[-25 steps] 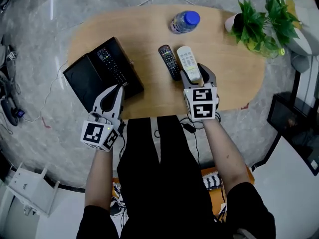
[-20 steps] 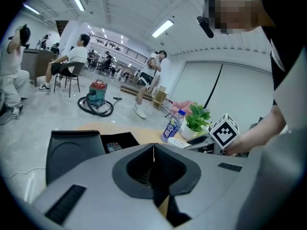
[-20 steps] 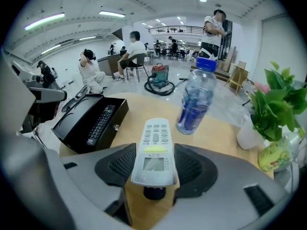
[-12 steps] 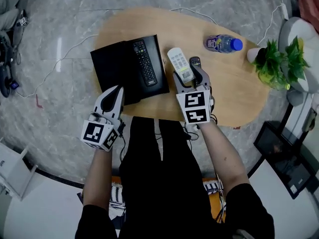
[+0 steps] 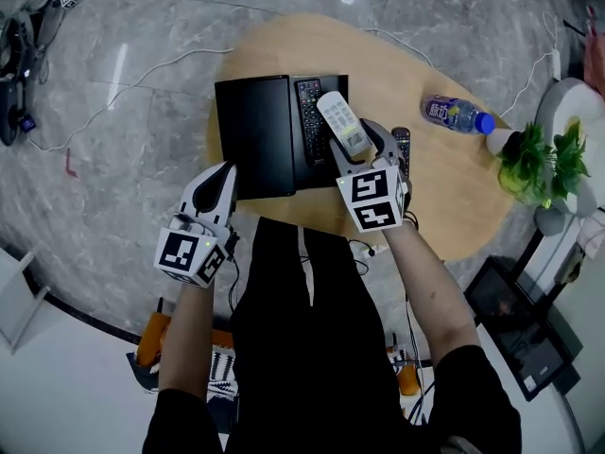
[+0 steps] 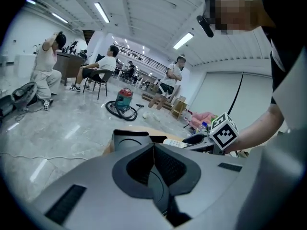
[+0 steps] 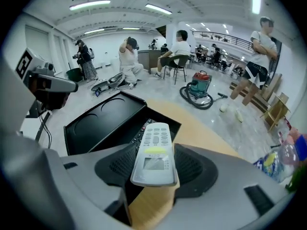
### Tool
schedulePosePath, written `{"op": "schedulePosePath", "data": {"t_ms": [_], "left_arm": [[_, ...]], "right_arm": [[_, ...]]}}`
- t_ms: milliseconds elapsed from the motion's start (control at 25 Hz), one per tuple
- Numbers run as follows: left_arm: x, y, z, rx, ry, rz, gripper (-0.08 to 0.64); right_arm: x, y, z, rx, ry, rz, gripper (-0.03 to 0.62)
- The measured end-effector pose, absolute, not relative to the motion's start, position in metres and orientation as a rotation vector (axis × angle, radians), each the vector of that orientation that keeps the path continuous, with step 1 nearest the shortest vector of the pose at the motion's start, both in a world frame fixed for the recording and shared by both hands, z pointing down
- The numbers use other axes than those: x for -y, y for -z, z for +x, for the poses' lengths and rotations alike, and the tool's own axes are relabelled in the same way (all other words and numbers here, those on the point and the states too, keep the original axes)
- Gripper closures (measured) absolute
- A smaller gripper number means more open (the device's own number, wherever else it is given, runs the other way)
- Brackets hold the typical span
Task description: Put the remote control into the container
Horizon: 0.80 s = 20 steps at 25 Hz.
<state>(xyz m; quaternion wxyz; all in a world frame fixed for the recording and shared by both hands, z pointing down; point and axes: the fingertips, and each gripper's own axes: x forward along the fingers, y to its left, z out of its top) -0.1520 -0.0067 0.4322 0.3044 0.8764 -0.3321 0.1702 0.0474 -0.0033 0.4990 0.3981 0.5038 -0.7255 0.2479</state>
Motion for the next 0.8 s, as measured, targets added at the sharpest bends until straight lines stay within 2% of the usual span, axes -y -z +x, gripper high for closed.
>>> {"op": "schedulePosePath", "data": {"t_ms": [480,800], "left_arm": [[0.016,-0.451,-0.198,0.971,-0.435,2.225,0.552],[0.017,-0.458,-0.201,0.967,-0.420,2.195,0.552]], "right_arm": [[0.037,-0.529,-0.003,1.961,-0.448,0.954,0.331],[0.044,-0.546,0.000,1.960,-0.263,0.732,0.331]]}}
